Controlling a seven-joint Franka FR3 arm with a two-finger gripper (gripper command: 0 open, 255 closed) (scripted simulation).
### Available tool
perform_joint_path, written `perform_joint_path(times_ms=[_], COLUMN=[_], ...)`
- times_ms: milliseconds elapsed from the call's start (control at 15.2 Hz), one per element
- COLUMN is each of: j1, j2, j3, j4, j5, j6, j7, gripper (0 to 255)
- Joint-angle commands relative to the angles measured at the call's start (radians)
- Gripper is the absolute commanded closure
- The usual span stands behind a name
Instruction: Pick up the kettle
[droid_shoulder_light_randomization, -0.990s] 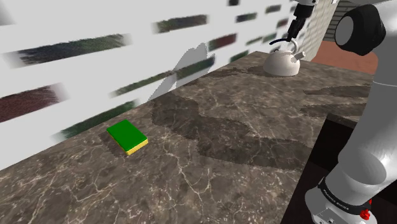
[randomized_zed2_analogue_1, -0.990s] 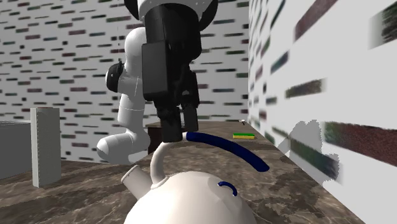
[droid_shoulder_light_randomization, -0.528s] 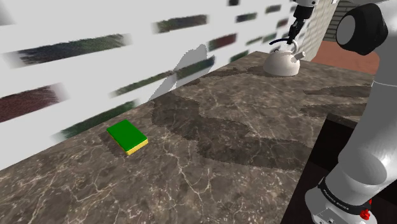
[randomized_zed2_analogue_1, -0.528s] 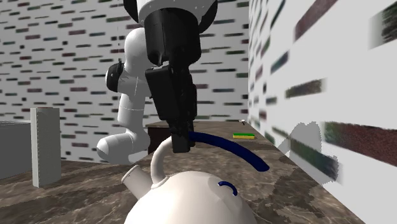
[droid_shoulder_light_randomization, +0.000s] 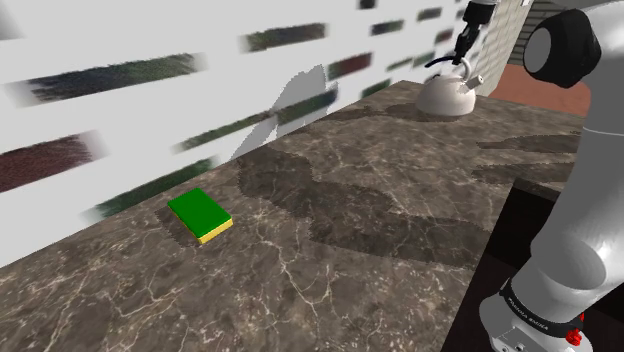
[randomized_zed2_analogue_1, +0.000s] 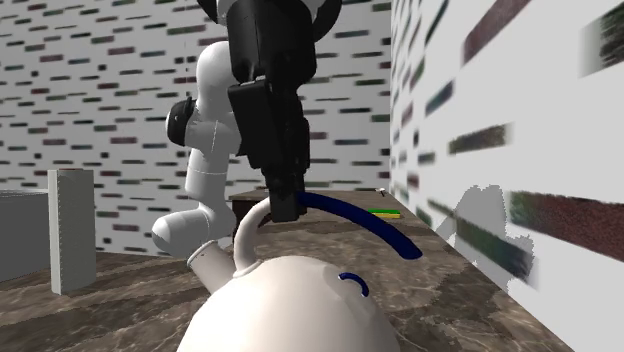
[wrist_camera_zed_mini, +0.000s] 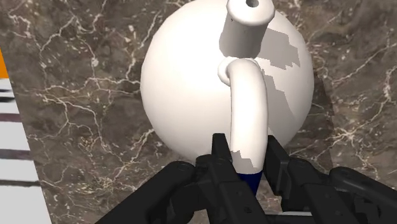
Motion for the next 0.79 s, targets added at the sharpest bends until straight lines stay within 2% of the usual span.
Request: perform_joint_path(times_ms=[0,396,528,660,726], j1=[-0.015,-0.081,-0.118,-0.178,-0.185], j2=[0.019,0.101,0.144,0.211,0.218], j3=[0.000,0.005,0.010,0.024,0.027], j4=[0.059,0.270,0.371,0.521,0.536], j5=[0.012,0.063,0.090,0.130,0.133], j6=[-0.040,-0.174,-0.232,-0.311,-0.319], j7=[0.000,0.002,0.006,0.017,0.018], gripper=[255,255,255,255,255])
